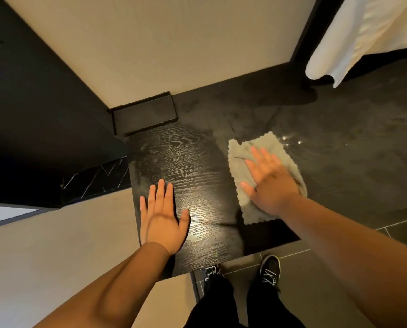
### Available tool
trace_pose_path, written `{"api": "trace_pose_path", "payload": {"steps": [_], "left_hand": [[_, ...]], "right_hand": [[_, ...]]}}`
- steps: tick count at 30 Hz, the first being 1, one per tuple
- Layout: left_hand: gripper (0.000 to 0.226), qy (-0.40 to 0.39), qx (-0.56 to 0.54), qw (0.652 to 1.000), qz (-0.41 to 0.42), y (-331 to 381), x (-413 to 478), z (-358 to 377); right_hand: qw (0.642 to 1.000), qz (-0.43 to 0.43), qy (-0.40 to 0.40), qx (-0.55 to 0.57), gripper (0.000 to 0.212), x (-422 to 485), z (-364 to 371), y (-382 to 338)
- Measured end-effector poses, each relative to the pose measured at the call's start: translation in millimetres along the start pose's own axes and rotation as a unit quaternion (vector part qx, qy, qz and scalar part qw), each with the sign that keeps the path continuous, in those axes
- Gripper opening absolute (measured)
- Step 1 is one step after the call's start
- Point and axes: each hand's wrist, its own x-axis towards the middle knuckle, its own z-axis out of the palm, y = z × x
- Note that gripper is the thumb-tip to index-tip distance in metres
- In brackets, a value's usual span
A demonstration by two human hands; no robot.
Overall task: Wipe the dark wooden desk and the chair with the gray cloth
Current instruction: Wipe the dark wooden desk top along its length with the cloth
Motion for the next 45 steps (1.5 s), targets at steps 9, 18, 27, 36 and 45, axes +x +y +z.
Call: {"api": "trace_pose_path", "payload": {"steps": [9, 18, 27, 36, 45], "left_hand": [[0.083, -0.021, -0.026, 0.999, -0.039, 30, 25, -20], [0.078, 0.031, -0.003, 0.998, -0.057, 56, 82, -15], [0.079, 0.021, -0.003, 0.999, -0.046, 53, 87, -14], [0.081, 0.012, -0.004, 0.998, -0.054, 54, 88, -17], [0.081, 0.014, -0.022, 0.998, -0.057, 54, 89, -17]], "right_hand": [[0.972, -0.220, -0.077, -0.013, 0.081, 10, 19, -34], [0.998, -0.054, -0.025, -0.015, 0.085, 51, -3, 24], [0.974, -0.215, -0.065, -0.006, 0.081, 86, -9, 3], [0.966, -0.242, -0.085, -0.025, 0.098, 72, -8, -20], [0.985, -0.164, -0.039, -0.034, 0.084, 141, -28, -17]]}}
